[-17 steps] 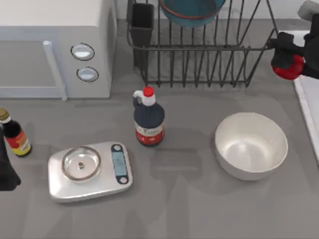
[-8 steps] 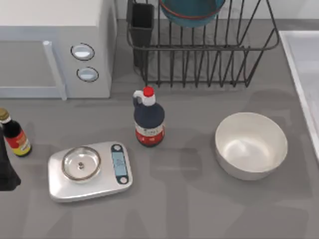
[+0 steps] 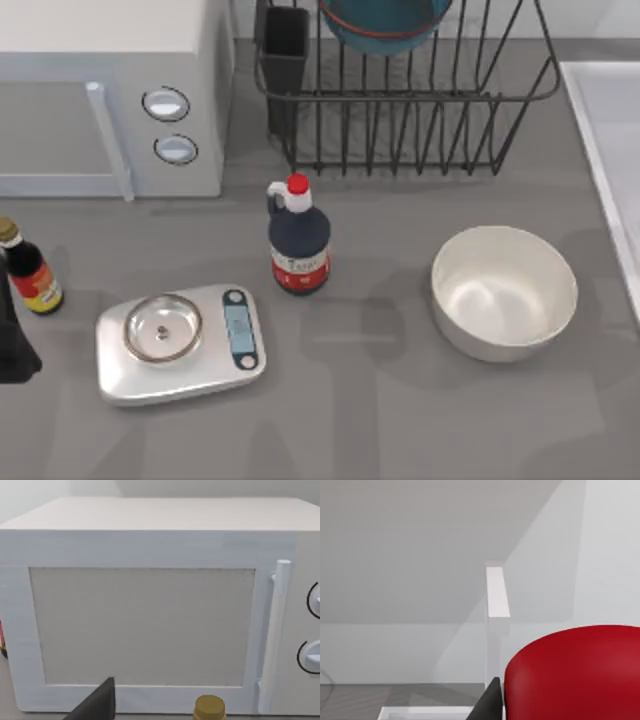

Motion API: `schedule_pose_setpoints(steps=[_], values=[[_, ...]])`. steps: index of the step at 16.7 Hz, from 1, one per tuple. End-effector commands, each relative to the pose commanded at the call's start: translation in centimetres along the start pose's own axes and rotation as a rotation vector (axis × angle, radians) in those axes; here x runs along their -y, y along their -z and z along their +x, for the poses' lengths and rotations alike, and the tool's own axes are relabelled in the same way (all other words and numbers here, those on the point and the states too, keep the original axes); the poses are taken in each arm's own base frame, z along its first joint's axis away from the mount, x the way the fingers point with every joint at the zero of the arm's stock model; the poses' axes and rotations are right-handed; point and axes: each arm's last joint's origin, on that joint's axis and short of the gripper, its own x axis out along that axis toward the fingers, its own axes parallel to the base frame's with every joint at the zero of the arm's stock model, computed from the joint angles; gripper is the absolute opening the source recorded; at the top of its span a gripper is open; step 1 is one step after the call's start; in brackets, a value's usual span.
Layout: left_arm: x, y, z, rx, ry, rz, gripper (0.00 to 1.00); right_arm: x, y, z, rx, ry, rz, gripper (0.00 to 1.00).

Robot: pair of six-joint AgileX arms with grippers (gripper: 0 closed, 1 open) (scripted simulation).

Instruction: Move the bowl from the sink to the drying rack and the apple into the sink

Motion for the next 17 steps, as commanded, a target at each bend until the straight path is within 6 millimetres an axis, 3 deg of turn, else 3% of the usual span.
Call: schedule_pose_setpoints(steps=[8, 11, 17], values=[[0.0, 0.0, 0.0, 0.000, 0.000, 0.000, 1.00, 0.2, 0.8, 0.3, -0.004, 0.003, 0.003, 0.00], [0.0, 0.0, 0.0, 0.000, 0.000, 0.000, 1.00, 0.8, 3.6, 1.0, -0.012, 0.004, 0.008, 0.00], [0.0, 0.0, 0.0, 0.000, 0.000, 0.000, 1.00, 0.9, 11.0, 1.1, 0.019, 0.000, -0.011, 0.00]])
